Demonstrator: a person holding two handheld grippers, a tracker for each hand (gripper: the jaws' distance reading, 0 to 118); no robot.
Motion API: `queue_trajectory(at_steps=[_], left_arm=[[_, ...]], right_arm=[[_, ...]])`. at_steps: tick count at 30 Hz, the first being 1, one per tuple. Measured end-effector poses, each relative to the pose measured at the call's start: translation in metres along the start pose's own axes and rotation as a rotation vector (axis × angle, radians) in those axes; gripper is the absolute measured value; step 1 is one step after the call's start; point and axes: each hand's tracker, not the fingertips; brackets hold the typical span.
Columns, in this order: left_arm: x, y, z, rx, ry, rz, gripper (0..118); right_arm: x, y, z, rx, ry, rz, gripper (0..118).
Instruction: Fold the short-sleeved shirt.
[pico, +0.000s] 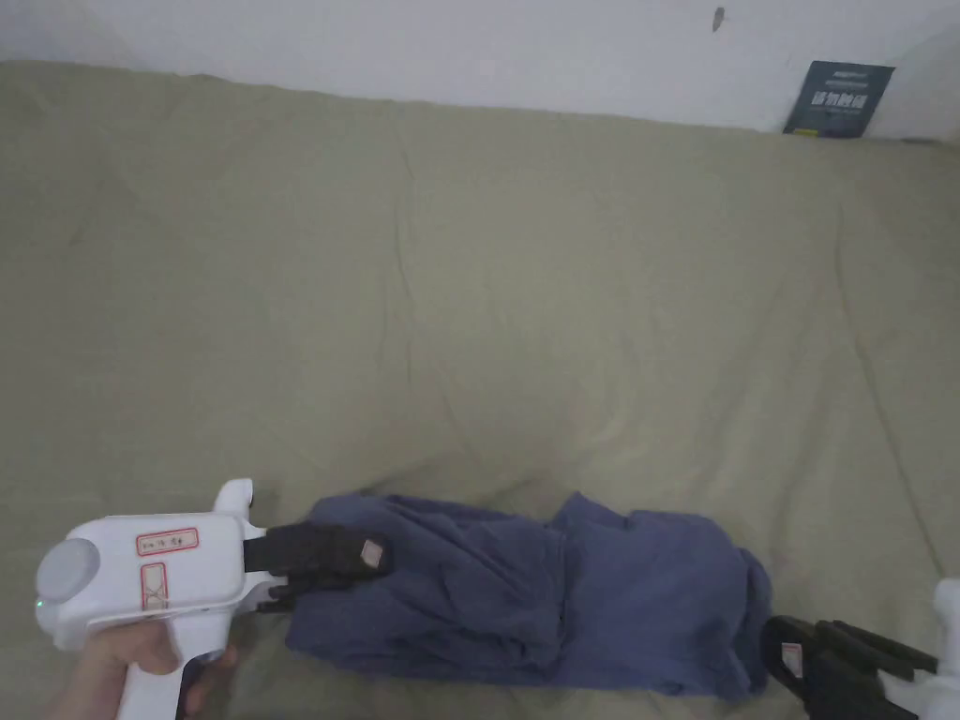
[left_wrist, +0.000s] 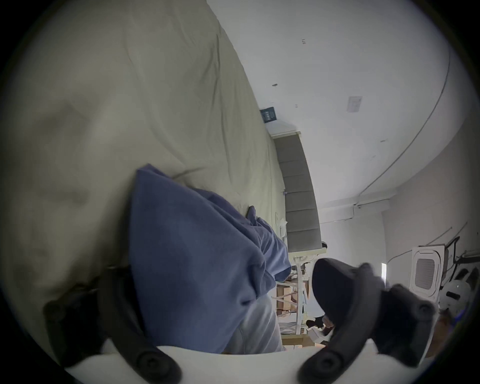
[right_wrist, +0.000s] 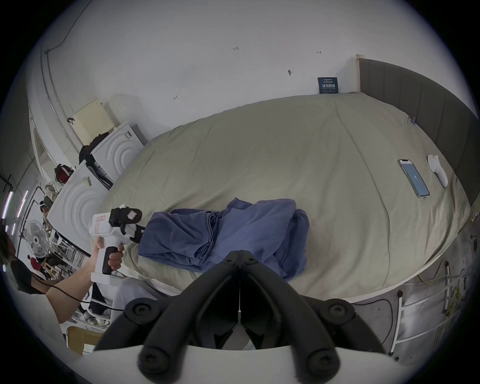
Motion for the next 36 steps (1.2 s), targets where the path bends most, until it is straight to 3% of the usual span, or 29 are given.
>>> queue_trajectory(at_steps=[1, 2, 3, 4, 5, 13, 20, 25, 36], left_arm=[[-0.003, -0.006, -0.003, 0.004, 0.094, -0.034, 13], [-0.009, -0.007, 0.0, -0.012, 0.1, -0.059, 13], [-0.008, -0.006, 0.007, 0.01, -0.03, 0.03, 13], [-0.003, -0.006, 0.013, 0.014, -0.056, 0.05, 13], [0.002, -0.008, 0.018, 0.024, 0.0, -0.005, 13], [0.024, -0.007, 0.088, 0.089, 0.077, -0.003, 13], [0.09, -0.008, 0.155, 0.162, 0.379, -0.135, 13], [0.161, -0.008, 0.118, 0.119, 0.65, -0.261, 13], [0.241, -0.037, -0.028, -0.04, 0.907, -0.553, 13]], right_arm=[[0.001, 0.0, 0.001, 0.001, -0.001, 0.001, 1], [0.002, 0.0, 0.002, 0.001, -0.002, -0.001, 1], [0.003, 0.0, 0.004, 0.002, -0.003, -0.003, 1], [0.004, 0.001, 0.005, 0.005, -0.005, -0.005, 1], [0.005, 0.001, 0.007, 0.01, -0.007, -0.006, 1], [0.008, 0.005, 0.013, 0.049, 0.018, -0.013, 1], [0.007, 0.005, 0.011, 0.056, 0.048, 0.012, 1], [0.009, 0.0, 0.013, 0.055, 0.043, 0.014, 1], [0.028, -0.01, 0.023, 0.06, 0.031, -0.016, 1]])
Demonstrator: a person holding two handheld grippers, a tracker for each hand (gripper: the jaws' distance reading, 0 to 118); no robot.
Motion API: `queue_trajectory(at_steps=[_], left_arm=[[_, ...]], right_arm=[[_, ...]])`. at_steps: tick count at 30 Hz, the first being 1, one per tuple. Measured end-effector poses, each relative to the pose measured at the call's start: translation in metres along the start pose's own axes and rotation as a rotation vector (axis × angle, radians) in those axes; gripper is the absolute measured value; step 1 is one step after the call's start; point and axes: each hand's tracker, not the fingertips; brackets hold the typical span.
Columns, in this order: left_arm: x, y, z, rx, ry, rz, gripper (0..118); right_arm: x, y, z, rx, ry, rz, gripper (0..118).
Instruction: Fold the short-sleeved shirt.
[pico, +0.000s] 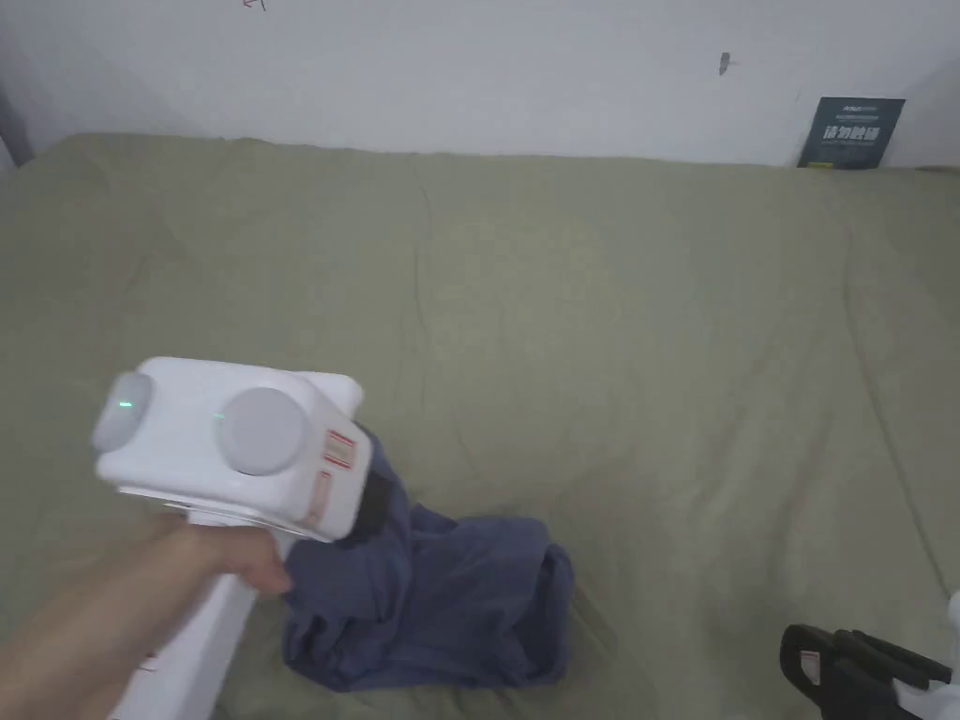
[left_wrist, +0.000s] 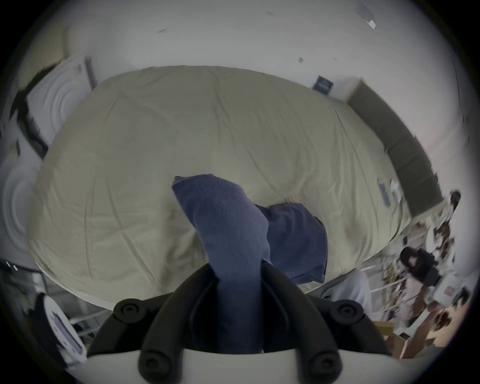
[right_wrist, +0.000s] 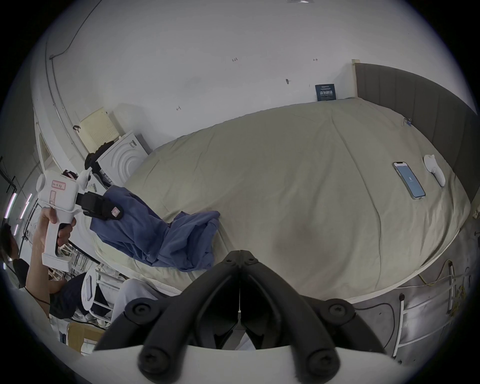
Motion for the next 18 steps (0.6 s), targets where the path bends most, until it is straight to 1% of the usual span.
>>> queue_trajectory(at_steps=[2, 4, 5, 6, 7, 8, 9, 10, 11, 13, 16, 18], left_arm=[[0.026, 0.0, -0.019, -0.026, 0.019, -0.04, 13], [0.056, -0.002, -0.044, -0.059, 0.056, -0.11, 14], [0.069, -0.003, -0.058, -0.07, 0.062, -0.1, 20], [0.08, -0.004, -0.073, -0.08, 0.065, -0.101, 40], [0.087, -0.005, -0.084, -0.084, 0.045, -0.078, 98], [0.097, -0.006, -0.094, -0.096, 0.02, -0.06, 118], [0.101, -0.007, -0.106, -0.125, -0.026, -0.038, 115], [0.107, -0.008, -0.106, -0.083, -0.111, 0.043, 116], [0.107, -0.004, -0.11, -0.096, -0.033, -0.012, 116], [0.105, -0.003, -0.097, -0.087, -0.049, 0.009, 116], [0.075, -0.002, -0.067, -0.079, -0.147, 0.093, 116], [0.043, -0.003, -0.033, -0.01, -0.252, 0.183, 116]], right_arm=[[0.003, -0.001, 0.001, 0.001, -0.003, -0.008, 1], [0.006, -0.002, 0.002, 0.003, -0.005, -0.018, 1], [0.008, -0.002, 0.002, 0.003, -0.004, -0.023, 1], [0.01, -0.003, 0.002, 0.003, -0.004, -0.028, 1], [0.011, -0.004, 0.002, 0.003, -0.008, -0.034, 1], [0.013, -0.004, 0.002, 0.002, -0.009, -0.038, 1], [0.015, -0.005, 0.003, -0.001, -0.011, -0.041, 1], [0.016, -0.006, 0.004, -0.003, -0.015, -0.045, 1], [0.017, -0.006, 0.006, -0.002, -0.019, -0.047, 1], [0.02, -0.007, 0.01, 0.001, -0.021, -0.05, 1], [0.024, -0.007, 0.012, 0.008, -0.028, -0.053, 1], [0.027, -0.006, 0.012, 0.011, -0.033, -0.06, 1]])
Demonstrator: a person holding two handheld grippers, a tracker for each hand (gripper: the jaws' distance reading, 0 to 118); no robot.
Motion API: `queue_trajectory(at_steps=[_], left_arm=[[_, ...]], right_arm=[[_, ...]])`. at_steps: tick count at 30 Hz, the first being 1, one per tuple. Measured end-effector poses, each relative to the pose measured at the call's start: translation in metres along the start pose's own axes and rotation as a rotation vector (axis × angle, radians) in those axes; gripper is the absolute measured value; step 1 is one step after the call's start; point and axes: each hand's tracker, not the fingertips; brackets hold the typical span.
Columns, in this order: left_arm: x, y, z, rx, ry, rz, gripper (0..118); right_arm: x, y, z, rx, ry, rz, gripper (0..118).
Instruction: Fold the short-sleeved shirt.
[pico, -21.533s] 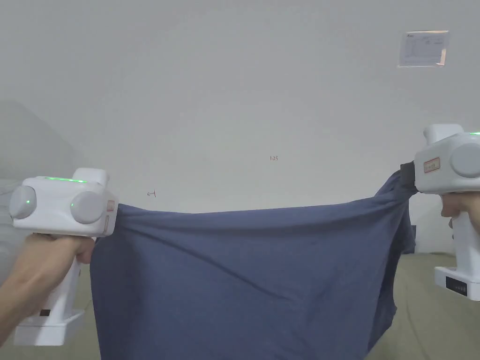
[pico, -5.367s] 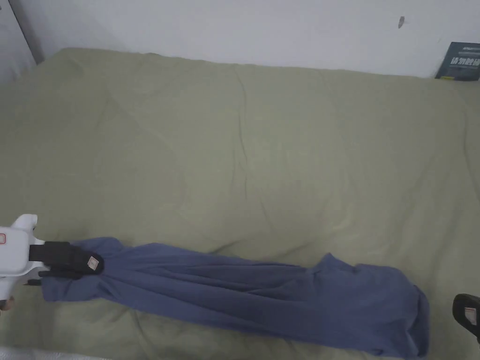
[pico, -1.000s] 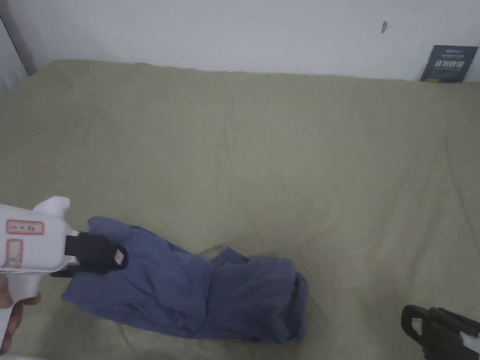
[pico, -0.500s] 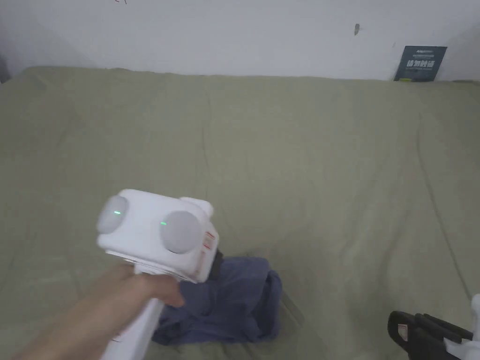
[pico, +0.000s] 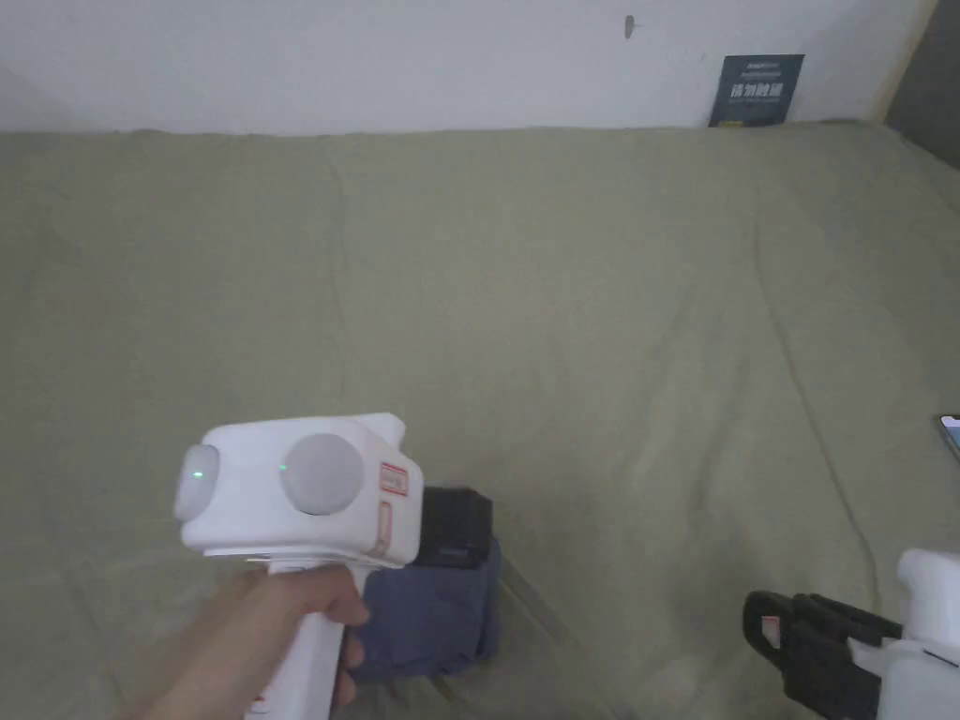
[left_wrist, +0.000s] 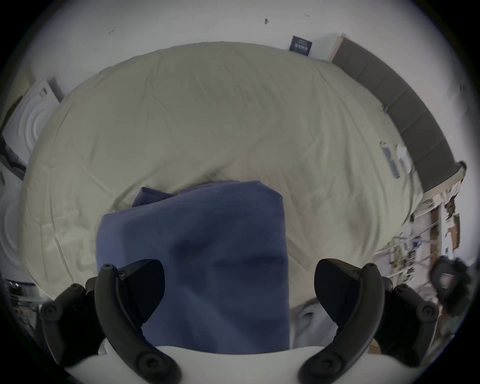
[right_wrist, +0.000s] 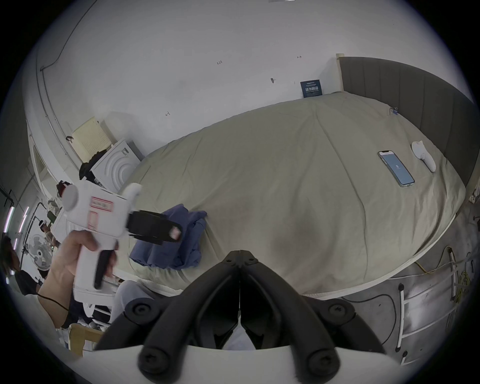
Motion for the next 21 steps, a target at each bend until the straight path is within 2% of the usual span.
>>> queue_trajectory(at_steps=[3, 4, 5, 6, 7, 8, 10, 15, 18, 21], left_arm=[[-0.037, 0.005, 0.05, 0.113, -0.134, 0.092, 113], [-0.047, 0.004, 0.06, 0.14, -0.167, 0.115, 106], [-0.06, 0.003, 0.067, 0.201, -0.178, 0.089, 88], [-0.067, 0.005, 0.067, 0.182, -0.149, 0.078, 47], [-0.071, 0.004, 0.062, 0.185, -0.144, 0.08, 2], [-0.079, 0.003, 0.052, 0.221, -0.146, 0.115, 2], [-0.08, -0.006, 0.027, 0.108, -0.224, 0.113, 2], [-0.068, -0.019, -0.034, -0.037, -0.401, 0.16, 2], [-0.064, -0.012, -0.068, -0.046, -0.423, 0.141, 2], [-0.063, -0.008, -0.096, -0.087, -0.555, 0.169, 2]], right_arm=[[0.001, -0.001, -0.003, -0.002, 0.006, -0.014, 1], [0.0, -0.001, -0.004, -0.003, 0.01, -0.015, 1], [-0.001, -0.001, -0.006, -0.004, 0.012, -0.016, 1], [-0.002, -0.001, -0.007, -0.006, 0.018, -0.015, 1], [-0.003, -0.001, -0.008, -0.008, 0.024, -0.015, 1], [-0.005, -0.002, -0.009, -0.008, 0.029, -0.014, 1], [-0.008, -0.002, -0.011, -0.013, 0.036, -0.014, 1], [-0.011, -0.002, -0.01, -0.025, 0.032, -0.002, 1], [-0.01, -0.002, -0.01, -0.035, 0.02, 0.005, 1], [-0.01, -0.001, -0.01, -0.044, 0.011, 0.007, 1]])
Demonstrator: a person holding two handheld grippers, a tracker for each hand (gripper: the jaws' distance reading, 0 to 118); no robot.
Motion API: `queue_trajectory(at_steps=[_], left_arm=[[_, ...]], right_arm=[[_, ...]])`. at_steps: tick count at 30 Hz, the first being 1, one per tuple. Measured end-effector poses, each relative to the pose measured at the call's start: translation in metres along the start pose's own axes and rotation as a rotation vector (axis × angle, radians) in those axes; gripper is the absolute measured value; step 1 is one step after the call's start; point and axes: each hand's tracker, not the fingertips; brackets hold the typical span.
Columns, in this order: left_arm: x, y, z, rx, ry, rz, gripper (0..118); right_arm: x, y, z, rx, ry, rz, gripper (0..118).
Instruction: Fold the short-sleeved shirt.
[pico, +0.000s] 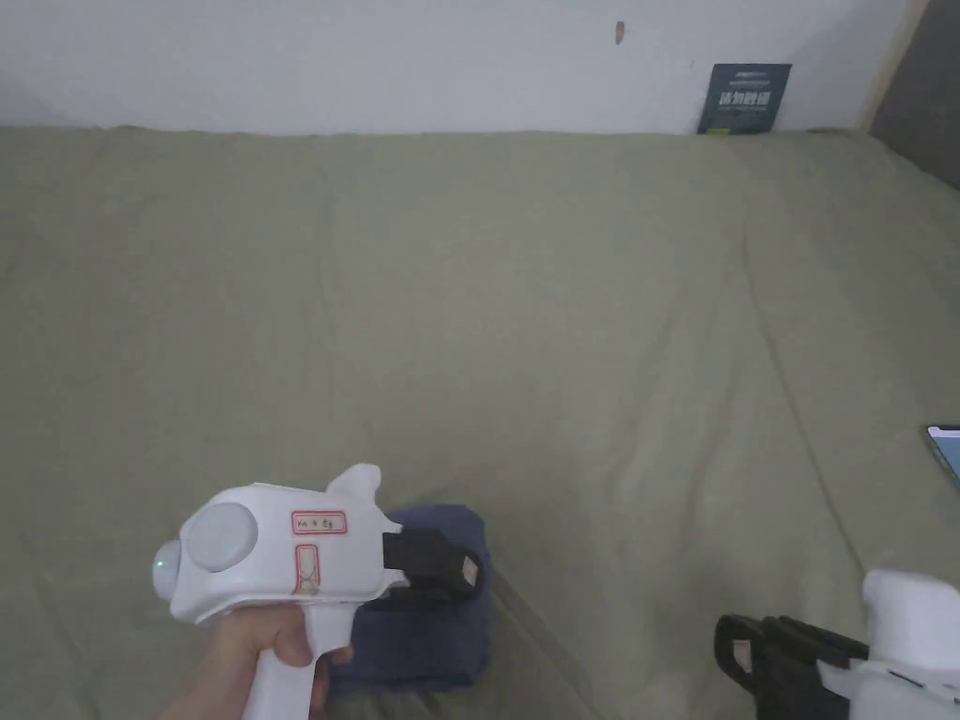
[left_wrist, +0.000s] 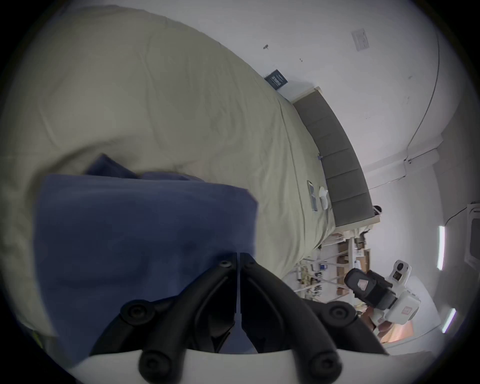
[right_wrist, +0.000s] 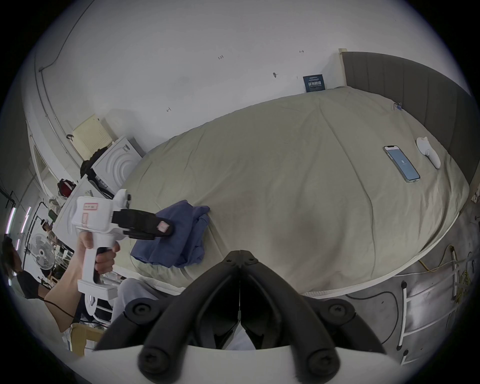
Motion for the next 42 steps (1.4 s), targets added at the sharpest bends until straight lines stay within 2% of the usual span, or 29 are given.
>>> queue_trajectory(at_steps=[3, 5, 10, 14, 17, 18, 21, 23, 25, 27, 30, 31, 32, 33, 34, 38, 42], left_arm=[[-0.014, 0.002, -0.024, -0.031, 0.11, -0.023, 2], [-0.02, -0.002, -0.033, -0.038, 0.102, -0.016, 2], [-0.003, -0.002, 0.009, 0.013, 0.03, -0.046, 2], [0.005, -0.007, 0.079, 0.081, 0.037, -0.101, 2], [-0.002, -0.016, 0.131, 0.167, 0.147, -0.11, 2], [-0.009, -0.019, 0.144, 0.186, 0.193, -0.115, 2], [-0.041, -0.02, 0.164, 0.2, 0.391, -0.106, 2], [-0.065, -0.019, 0.168, 0.179, 0.411, -0.045, 2], [-0.084, -0.015, 0.166, 0.17, 0.381, -0.005, 2], [-0.094, -0.014, 0.164, 0.168, 0.344, 0.016, 3], [-0.105, -0.01, 0.163, 0.138, 0.168, 0.036, 7], [-0.108, -0.007, 0.163, 0.115, 0.1, 0.04, 21], [-0.111, -0.005, 0.161, 0.094, 0.04, 0.044, 49], [-0.11, -0.003, 0.157, 0.066, -0.006, 0.043, 88], [-0.111, -0.001, 0.15, 0.031, -0.038, 0.034, 118], [-0.112, 0.006, 0.127, 0.037, -0.088, 0.021, 118], [-0.118, 0.012, 0.092, 0.002, -0.161, 0.043, 118]], right_arm=[[0.0, 0.001, -0.005, -0.017, -0.011, 0.009, 1], [-0.002, 0.001, -0.009, -0.03, -0.013, 0.019, 1], [-0.017, 0.012, -0.029, -0.076, 0.025, 0.066, 1], [-0.05, 0.027, -0.072, -0.144, 0.138, 0.173, 1], [-0.073, 0.033, -0.121, -0.208, 0.268, 0.182, 1], [-0.078, 0.034, -0.137, -0.225, 0.329, 0.165, 1], [-0.083, 0.035, -0.185, -0.29, 0.485, 0.004, 1], [-0.078, 0.031, -0.215, -0.341, 0.58, -0.07, 1], [-0.07, 0.023, -0.238, -0.407, 0.642, -0.135, 1], [-0.059, 0.013, -0.253, -0.442, 0.653, -0.181, 1], [-0.037, 0.005, -0.265, -0.479, 0.745, -0.346, 1], [-0.035, 0.005, -0.266, -0.479, 0.758, -0.372, 1], [-0.034, 0.006, -0.267, -0.474, 0.76, -0.364, 1], [-0.036, 0.007, -0.267, -0.475, 0.751, -0.342, 1], [-0.038, 0.008, -0.264, -0.475, 0.751, -0.328, 1], [-0.038, 0.01, -0.265, -0.483, 0.754, -0.314, 1], [-0.034, 0.009, -0.268, -0.489, 0.775, -0.339, 1]])
